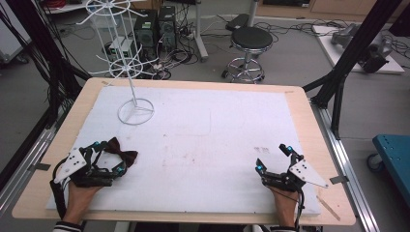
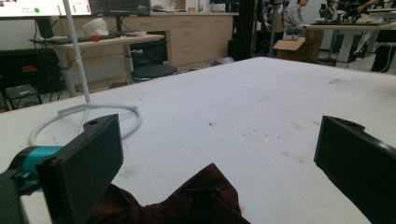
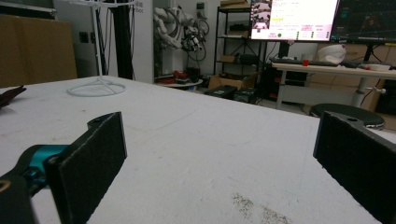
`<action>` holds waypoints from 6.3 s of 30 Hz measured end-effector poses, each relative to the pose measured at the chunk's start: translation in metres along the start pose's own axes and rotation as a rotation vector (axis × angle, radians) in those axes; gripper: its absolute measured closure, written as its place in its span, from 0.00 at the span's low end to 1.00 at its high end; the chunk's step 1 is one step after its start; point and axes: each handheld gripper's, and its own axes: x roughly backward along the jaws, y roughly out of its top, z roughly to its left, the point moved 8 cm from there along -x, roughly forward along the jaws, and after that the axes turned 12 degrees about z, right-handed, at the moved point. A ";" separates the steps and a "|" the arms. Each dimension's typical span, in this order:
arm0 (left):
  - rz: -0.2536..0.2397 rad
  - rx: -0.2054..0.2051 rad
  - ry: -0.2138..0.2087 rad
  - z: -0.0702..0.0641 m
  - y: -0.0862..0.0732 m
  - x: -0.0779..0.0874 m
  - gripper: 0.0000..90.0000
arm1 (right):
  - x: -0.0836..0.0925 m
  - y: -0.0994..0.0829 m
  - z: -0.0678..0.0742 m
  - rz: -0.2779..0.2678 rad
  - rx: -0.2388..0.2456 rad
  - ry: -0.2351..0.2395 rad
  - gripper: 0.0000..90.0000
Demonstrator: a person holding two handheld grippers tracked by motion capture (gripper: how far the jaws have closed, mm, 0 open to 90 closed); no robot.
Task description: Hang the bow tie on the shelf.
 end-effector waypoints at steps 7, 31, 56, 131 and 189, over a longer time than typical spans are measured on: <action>-0.013 -0.002 -0.009 0.001 0.001 0.001 0.02 | 0.000 0.000 0.000 -0.001 -0.005 0.005 0.02; 0.215 -0.180 -0.184 0.012 0.041 0.004 0.02 | 0.000 0.000 0.000 -0.002 -0.003 0.004 0.02; 0.520 -0.405 -0.339 0.036 0.041 -0.009 0.02 | 0.000 0.000 0.000 -0.002 0.001 0.002 0.02; 1.018 -0.659 -0.419 0.060 -0.012 -0.055 0.43 | 0.000 0.000 0.000 -0.002 -0.002 0.006 0.02; 0.695 -0.249 -0.011 0.075 0.063 -0.031 0.84 | 0.000 0.000 0.001 0.002 0.010 0.006 0.02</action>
